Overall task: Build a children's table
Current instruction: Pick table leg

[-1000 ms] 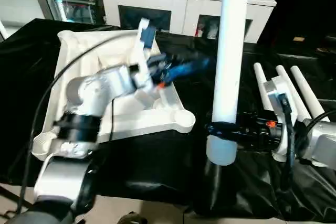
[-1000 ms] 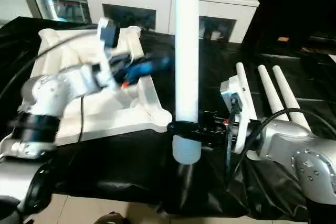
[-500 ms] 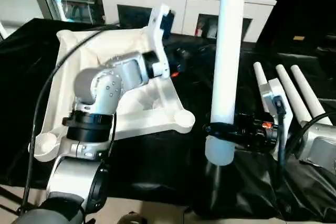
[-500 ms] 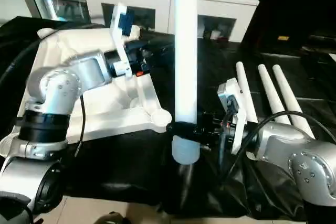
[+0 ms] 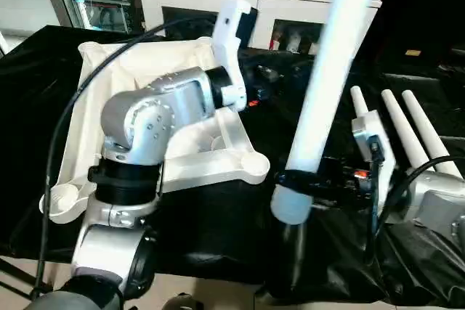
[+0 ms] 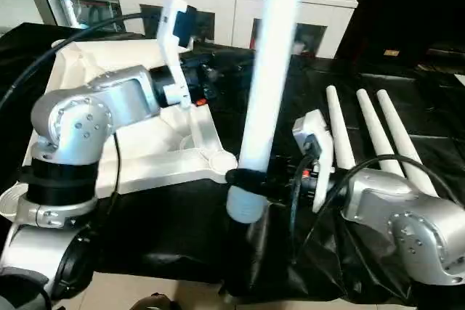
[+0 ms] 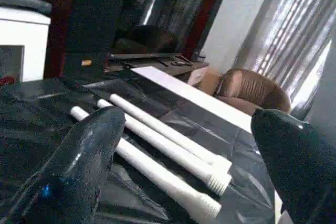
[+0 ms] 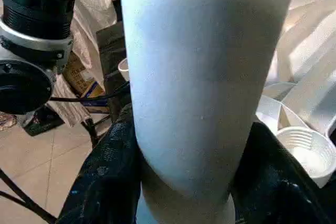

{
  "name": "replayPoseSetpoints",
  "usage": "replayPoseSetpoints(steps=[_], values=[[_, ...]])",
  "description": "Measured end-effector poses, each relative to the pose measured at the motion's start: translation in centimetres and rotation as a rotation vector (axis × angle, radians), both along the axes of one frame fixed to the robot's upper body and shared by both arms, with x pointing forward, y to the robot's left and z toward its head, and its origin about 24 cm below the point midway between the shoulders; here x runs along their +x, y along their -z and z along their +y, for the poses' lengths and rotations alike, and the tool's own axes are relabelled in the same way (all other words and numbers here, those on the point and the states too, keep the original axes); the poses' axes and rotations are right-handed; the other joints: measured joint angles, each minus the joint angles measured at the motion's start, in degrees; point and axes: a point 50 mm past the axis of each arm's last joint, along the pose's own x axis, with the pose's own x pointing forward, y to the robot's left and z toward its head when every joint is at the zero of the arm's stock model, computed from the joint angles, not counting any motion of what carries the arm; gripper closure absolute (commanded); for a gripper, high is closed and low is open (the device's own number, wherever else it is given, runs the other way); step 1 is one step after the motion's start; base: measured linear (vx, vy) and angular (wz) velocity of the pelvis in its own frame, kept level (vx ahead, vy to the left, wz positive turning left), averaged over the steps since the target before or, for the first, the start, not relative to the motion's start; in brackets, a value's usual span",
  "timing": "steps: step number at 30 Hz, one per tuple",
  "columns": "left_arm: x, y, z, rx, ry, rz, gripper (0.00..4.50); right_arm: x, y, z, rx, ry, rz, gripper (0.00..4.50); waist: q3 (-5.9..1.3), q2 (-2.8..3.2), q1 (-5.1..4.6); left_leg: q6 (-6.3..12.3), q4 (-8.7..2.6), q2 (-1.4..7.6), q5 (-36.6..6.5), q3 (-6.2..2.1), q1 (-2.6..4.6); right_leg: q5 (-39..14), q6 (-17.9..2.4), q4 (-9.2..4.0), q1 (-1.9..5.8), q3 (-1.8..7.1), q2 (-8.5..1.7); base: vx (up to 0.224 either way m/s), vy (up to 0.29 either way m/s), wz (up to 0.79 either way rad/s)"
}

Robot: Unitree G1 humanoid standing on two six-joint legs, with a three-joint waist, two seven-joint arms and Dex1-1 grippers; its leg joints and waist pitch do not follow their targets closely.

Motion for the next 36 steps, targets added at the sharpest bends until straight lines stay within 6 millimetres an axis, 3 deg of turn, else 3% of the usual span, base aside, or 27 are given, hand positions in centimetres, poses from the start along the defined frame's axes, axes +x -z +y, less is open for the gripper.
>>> replayPoseSetpoints(steps=[6, 11, 15, 17, 20, 22, 25, 33, 36], values=[[1.1, 0.3, 1.8, 0.023, -0.089, -0.012, 0.03, -0.2, 0.4, -0.2, 0.007, 0.031, 0.019, 2.62, 0.02, 0.13, -0.04, 0.00, 0.00, 0.00, 0.00, 0.00, 0.00, -0.01, 0.01, -0.02, -0.01, 0.00, 0.01, 0.000, 0.000, 0.00], [2.4, 2.5, 6.7, 0.031, -0.235, 0.125, 0.03, -1.4, -0.9, -0.7, 0.102, 0.021, -0.004, 2.63, 0.04, 0.24, -0.25, 0.02, -0.05, 0.01, -0.02, -0.01, -0.02, -0.04, 0.07, -0.03, -0.05, 0.00, 0.02, 0.000, 0.000, 0.00], [2.4, 4.9, 9.8, 0.133, -0.373, 0.050, 0.03, -2.0, -1.4, -0.8, 0.132, 0.061, -0.038, 2.63, -0.07, 0.81, -0.13, 0.06, -0.15, 0.00, -0.05, -0.01, -0.04, 0.01, 0.13, -0.28, 0.00, 0.00, 0.03, 0.000, 0.000, 0.00], [2.3, 6.1, 11.6, 0.210, -0.473, -0.012, 0.03, -1.6, -1.0, -1.0, 0.092, 0.154, -0.071, 2.63, -0.06, 1.02, -0.11, 0.05, -0.17, 0.00, -0.05, -0.01, -0.08, 0.06, 0.21, -0.33, -0.01, 0.00, 0.03, 0.000, 0.000, 0.00], [1.4, 7.4, 12.9, 0.256, -0.612, -0.088, 0.03, 0.1, -0.8, -1.8, -0.017, 0.447, -0.216, 2.63, -0.11, 1.14, -0.23, -0.05, -0.28, -0.01, 0.01, -0.01, -0.11, 0.18, 0.31, -0.51, -0.02, 0.00, 0.03, 0.000, 0.000, 0.00], [0.3, 8.0, 13.0, 0.262, -0.696, -0.119, 0.03, 1.0, -0.9, -2.8, -0.083, 0.660, -0.300, 2.63, -0.10, 1.18, -0.23, -0.06, -0.37, -0.02, 0.01, 0.00, -0.13, 0.21, 0.32, -0.63, -0.01, 0.00, 0.02, 0.000, 0.000, 0.00], [-0.3, 8.5, 13.0, 0.284, -0.798, -0.138, 0.03, 1.2, -0.9, -3.1, -0.092, 0.771, -0.323, 2.63, -0.11, 1.16, -0.41, -0.07, -0.53, -0.02, 0.01, 0.00, -0.10, 0.22, 0.34, -0.72, -0.02, 0.00, 0.04, 0.000, 0.000, 0.00], [-1.3, 9.9, 11.7, 0.271, -0.972, -0.174, 0.03, 1.9, -0.1, -3.3, -0.045, 1.021, -0.336, 2.63, -0.19, 1.00, -2.38, -0.09, -0.76, -0.03, 0.03, 0.01, -0.09, 0.20, 0.42, -0.82, -0.09, 0.00, 0.08, 0.000, 0.000, 0.00], [-1.6, 10.8, 10.8, 0.331, -0.963, -0.254, 0.03, 2.3, 1.6, -2.9, -0.107, 1.126, -0.301, 2.63, -0.27, 0.87, -3.23, -0.10, -0.82, -0.03, 0.04, 0.01, -0.07, 0.19, 0.44, -0.85, -0.09, 0.02, 0.12, 0.000, 0.000, 0.00]])
